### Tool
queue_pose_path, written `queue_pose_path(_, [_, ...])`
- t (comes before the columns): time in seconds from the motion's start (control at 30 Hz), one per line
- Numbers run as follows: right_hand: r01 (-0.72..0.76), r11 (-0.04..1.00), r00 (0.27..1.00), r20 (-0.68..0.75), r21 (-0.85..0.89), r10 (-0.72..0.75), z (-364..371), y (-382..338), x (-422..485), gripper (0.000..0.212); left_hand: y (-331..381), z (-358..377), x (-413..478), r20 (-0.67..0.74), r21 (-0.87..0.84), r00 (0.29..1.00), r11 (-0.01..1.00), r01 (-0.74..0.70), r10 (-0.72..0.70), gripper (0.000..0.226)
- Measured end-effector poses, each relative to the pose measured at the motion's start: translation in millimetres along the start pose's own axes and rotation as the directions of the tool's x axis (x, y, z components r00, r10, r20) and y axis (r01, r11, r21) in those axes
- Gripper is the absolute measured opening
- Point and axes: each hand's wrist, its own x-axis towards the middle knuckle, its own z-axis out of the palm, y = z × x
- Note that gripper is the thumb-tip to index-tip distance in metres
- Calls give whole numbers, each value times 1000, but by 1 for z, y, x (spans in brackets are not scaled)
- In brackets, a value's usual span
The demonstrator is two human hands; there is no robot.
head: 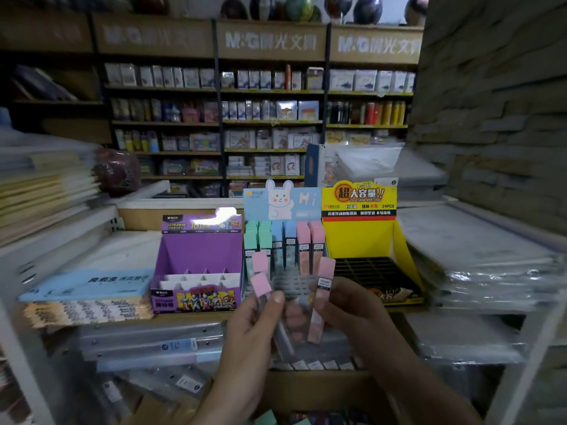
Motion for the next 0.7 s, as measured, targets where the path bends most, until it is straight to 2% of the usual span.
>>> queue_pose_path(0.17, [78,987,997,-8,-141,-80,-9,-20,17,27,6,0,8,-32,132,998,990,-53,57,37])
queue_pose_path(0.23, [85,973,995,-23,-215,-92,-14,-27,26,21,7,-2,13,-20,153,998,987,-49,53,39])
queue_pose_path(0.33, [73,963,995,-43,-258,-87,-19,-32,40,19,7,-4,24,-14,64,1000,998,11,-10,35])
queue_pose_path(0.4, [56,959,995,-63,-278,-76,-22,-35,49,22,7,-5,29,4,-24,998,998,61,-61,22])
queue_pose_path(0.47, [68,944,992,-77,-322,-98,-25,-37,57,19,8,-6,34,16,-44,997,996,73,-73,9])
queue_pose_path(0.63, [89,927,978,-142,-364,-150,-30,-39,71,2,9,-5,41,-10,7,1000,1000,4,-4,15])
queue_pose_path(0.7, [93,923,971,-170,-374,-167,-30,-40,76,9,9,-6,42,-12,-3,1000,1000,-3,3,20])
